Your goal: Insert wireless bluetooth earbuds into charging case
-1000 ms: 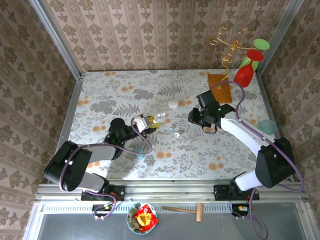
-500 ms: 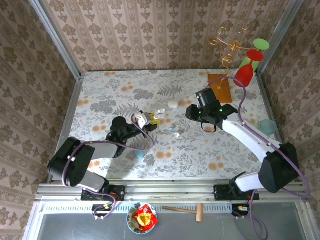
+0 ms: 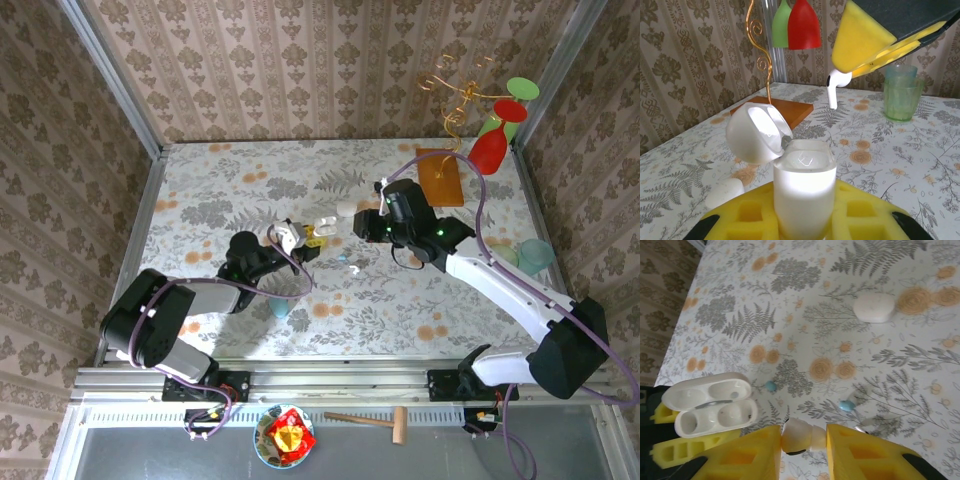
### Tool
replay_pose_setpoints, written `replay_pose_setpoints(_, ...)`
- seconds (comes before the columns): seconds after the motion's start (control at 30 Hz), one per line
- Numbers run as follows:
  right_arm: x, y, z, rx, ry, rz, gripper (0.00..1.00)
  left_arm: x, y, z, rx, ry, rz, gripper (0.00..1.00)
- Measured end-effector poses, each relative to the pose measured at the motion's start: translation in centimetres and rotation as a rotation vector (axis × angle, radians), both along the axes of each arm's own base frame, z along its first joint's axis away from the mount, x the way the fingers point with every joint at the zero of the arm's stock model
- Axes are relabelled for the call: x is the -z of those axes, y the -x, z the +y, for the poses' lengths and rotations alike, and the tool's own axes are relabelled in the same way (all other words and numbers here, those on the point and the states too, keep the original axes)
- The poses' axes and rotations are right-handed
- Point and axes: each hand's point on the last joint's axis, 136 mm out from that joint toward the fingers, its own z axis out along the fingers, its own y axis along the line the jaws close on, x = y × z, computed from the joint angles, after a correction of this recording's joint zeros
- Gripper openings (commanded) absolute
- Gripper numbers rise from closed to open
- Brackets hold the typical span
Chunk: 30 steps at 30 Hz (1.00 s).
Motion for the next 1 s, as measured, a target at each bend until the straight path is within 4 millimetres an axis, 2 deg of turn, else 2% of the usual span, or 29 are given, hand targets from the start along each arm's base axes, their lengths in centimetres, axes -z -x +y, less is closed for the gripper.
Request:
replay_pose_setpoints(0.23,-2.5,0.3,2.7,-0.077,-0.061,-0.073,0.28,-0.1,-0.1,-0.2,0.003,0.012,0.003,0.00)
replay_pose_setpoints(0.33,-2.9,0.4,3.8,-0.108,-0.077,-0.086,0.28,-0.2,-0.3,-0.4,0.004,0.016,0.012,0.00)
replay_pose_setpoints(0.67,-2.3,0.2,6.4,-0.178,-0.102,-0.070,0.28,-0.2,-0.5,-0.4,-0.007,0.018,0.021,0.00)
replay_pose_setpoints(0.8,-1.6,0.3,6.9,-0.190,-0.097,-0.055,0.28,-0.5,-0.7,-0.4,-0.010,0.023,0.021,0.00)
replay_pose_setpoints(1.0,-1.7,0.2,7.2,-0.202,-0.109,-0.058,0.27,-0.8,-0.8,-0.5,-0.010,0.029,0.021,0.00)
